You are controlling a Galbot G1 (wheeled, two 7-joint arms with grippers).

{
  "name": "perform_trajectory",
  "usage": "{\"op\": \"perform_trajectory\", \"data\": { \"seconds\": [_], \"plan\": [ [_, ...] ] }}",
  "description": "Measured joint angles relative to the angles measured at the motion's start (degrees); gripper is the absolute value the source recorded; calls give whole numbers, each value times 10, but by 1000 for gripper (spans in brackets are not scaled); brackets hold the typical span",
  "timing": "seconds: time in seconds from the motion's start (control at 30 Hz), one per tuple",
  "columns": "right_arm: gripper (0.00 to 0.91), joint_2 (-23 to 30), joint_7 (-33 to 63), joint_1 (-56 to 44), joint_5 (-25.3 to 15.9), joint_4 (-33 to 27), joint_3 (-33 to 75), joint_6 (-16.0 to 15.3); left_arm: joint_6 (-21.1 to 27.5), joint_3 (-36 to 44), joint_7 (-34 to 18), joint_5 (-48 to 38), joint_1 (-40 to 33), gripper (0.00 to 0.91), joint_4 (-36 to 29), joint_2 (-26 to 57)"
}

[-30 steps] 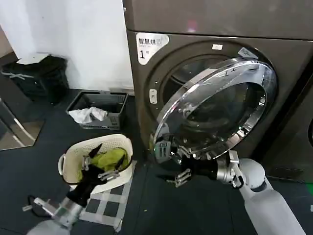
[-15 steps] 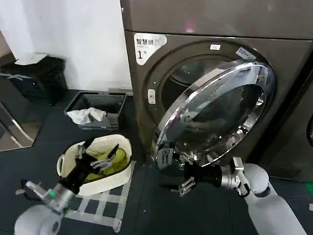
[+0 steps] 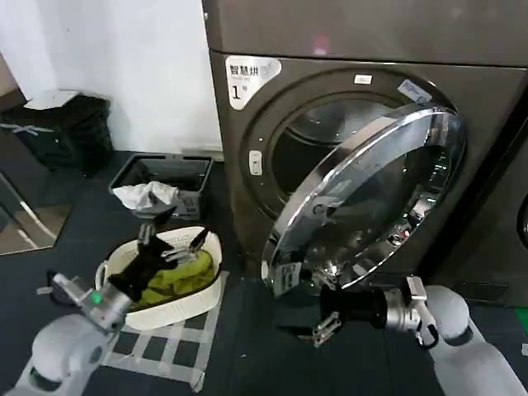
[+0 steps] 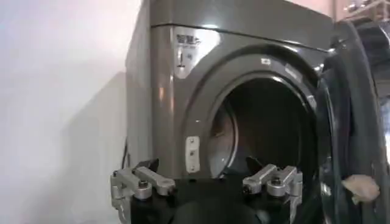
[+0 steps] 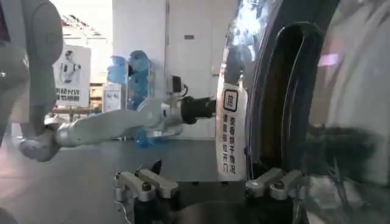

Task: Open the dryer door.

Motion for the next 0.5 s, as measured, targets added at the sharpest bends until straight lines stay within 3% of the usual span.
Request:
{"op": "perform_trajectory", "data": {
  "seconds": [0.5],
  "plan": [
    [907, -27, 23, -78, 43, 42, 52, 4, -4, 106, -39, -24, -75, 907, 3, 51]
  ]
}}
